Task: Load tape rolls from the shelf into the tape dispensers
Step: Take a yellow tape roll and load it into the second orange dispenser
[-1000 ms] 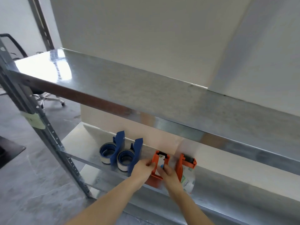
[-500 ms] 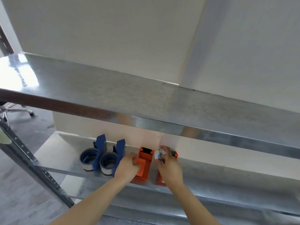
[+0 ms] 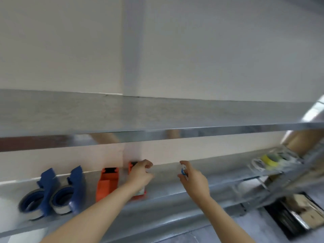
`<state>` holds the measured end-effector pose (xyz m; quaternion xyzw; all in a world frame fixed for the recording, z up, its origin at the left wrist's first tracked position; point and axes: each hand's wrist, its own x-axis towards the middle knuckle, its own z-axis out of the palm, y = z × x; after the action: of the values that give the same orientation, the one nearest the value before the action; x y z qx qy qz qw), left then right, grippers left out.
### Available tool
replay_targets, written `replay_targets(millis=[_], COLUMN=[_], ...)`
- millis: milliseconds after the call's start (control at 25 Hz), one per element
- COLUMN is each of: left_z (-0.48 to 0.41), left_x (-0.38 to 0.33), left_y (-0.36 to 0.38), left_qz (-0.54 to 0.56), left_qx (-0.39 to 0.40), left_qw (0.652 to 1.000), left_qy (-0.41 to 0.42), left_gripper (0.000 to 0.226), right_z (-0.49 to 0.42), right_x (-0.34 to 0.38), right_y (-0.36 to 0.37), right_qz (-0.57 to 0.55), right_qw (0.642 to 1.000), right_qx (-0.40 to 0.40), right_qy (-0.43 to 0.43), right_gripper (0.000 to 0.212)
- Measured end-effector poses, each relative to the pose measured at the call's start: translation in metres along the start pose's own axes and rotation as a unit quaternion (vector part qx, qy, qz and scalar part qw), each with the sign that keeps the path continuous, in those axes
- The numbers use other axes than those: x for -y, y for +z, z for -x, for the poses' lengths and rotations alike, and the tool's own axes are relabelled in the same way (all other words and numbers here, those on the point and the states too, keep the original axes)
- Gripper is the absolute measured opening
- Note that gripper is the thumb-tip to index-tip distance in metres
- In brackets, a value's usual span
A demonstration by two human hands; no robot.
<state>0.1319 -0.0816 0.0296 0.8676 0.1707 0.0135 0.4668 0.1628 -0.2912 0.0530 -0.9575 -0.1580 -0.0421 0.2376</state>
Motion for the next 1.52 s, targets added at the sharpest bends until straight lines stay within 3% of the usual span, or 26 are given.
replay_targets(millis=[280, 600, 800, 1040, 1320, 1440, 1520], left_z=[-0.009, -0.012, -0.015, -0.062, -0.176, -0.217, -0.237], left_x=[-0.107, -0.239, -0.297, -0.345, -0.396, -0.408, -0.407], left_y=[0.125, 0.308, 0.402, 0.487, 0.585, 0.620, 0.636], left_qz=[-0.014, -0.031, -0.040, -0.059, -0.097, -0.159, -0.247], left_qx=[0.108, 0.177, 0.207, 0.240, 0.252, 0.234, 0.216], left_qw=[0.991, 0.974, 0.970, 0.962, 0.956, 0.948, 0.925], left_qy=[0.079, 0.135, 0.121, 0.117, 0.110, 0.145, 0.192], left_gripper=[0.038, 0.030, 0.030, 0.028, 0.033, 0.033, 0.046], right_z=[0.033, 0.056, 0.052, 0.013, -0.081, -0.114, -0.132], right_x=[-0.139, -0.329, -0.419, -0.503, -0.594, -0.628, -0.647], right_y=[-0.092, -0.197, -0.248, -0.271, -0.280, -0.276, -0.274], right_qz=[0.051, 0.105, 0.102, 0.102, 0.100, 0.095, 0.094], right_qw=[0.992, 0.980, 0.977, 0.972, 0.969, 0.969, 0.971], right_qx=[-0.039, -0.058, -0.068, -0.066, -0.033, -0.016, -0.009], right_qy=[0.113, 0.157, 0.175, 0.202, 0.224, 0.228, 0.222], right_gripper=[0.041, 0.043, 0.042, 0.040, 0.043, 0.043, 0.043])
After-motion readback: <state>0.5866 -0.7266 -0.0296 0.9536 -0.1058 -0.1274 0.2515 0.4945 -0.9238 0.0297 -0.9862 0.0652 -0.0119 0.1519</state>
